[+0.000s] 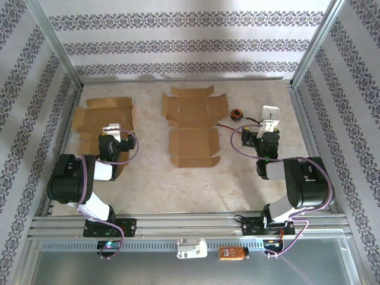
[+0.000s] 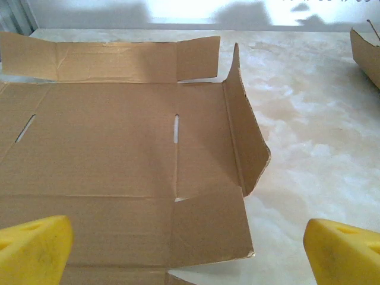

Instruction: Fold the paper box

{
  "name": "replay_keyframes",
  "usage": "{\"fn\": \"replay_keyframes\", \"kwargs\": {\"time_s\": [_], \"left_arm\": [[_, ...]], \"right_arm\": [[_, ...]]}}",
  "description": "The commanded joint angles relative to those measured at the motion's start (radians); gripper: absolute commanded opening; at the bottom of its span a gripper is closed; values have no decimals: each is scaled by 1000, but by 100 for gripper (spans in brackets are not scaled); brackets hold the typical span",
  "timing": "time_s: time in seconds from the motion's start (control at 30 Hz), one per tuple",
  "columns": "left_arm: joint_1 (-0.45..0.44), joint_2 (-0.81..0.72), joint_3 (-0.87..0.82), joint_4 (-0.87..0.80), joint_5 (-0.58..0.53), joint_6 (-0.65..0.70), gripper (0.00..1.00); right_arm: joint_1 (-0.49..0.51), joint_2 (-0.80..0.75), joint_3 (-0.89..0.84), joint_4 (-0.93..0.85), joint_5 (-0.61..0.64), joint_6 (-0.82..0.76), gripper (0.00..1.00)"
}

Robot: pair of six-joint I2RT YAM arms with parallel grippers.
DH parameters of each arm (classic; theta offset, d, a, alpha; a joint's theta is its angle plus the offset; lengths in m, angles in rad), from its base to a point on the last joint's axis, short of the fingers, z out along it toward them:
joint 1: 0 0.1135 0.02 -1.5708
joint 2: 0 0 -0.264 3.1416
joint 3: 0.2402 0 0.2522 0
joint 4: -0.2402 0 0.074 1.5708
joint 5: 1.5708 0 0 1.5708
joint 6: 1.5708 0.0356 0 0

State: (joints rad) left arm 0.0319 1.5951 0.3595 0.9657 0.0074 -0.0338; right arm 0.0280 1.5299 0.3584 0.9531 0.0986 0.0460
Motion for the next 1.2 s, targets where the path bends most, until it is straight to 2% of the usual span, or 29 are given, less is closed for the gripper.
{"fn": "replay_keyframes", "kwargs": {"time_s": [0.0,0.27,0.4,0.47,0.53,0.6,0.67,0.73,0.87,1.03,1.17], "left_arm": [[-9,-3,16,3,20,7,99],[-7,-6,7,16,9,-1,99],[-7,-18,-38,91,-35,-14,99],[-7,-78,-71,102,-72,-26,99],[-8,-200,-52,-49,-113,-42,100],[-9,-343,30,-338,-133,-111,99],[-12,-439,127,-571,-117,-263,100],[-14,-467,227,-744,-41,-438,100],[-62,-341,475,-992,186,-633,100],[-165,38,817,-1185,256,-626,100],[-204,351,1127,-1289,275,-600,99]], "right_arm": [[-8,2,11,10,-32,-8,98],[-12,2,11,9,-45,-6,98],[-14,-4,12,10,-60,-6,98],[-9,-79,31,-77,-81,-21,98],[5,-195,92,-287,-49,-24,98],[2,-277,161,-469,-38,84,98],[-3,-314,247,-623,-133,212,98],[0,-289,339,-746,-276,323,98],[26,-126,592,-1004,-480,452,98],[72,93,896,-1260,-581,451,98],[120,162,980,-1323,-651,453,98]]}}
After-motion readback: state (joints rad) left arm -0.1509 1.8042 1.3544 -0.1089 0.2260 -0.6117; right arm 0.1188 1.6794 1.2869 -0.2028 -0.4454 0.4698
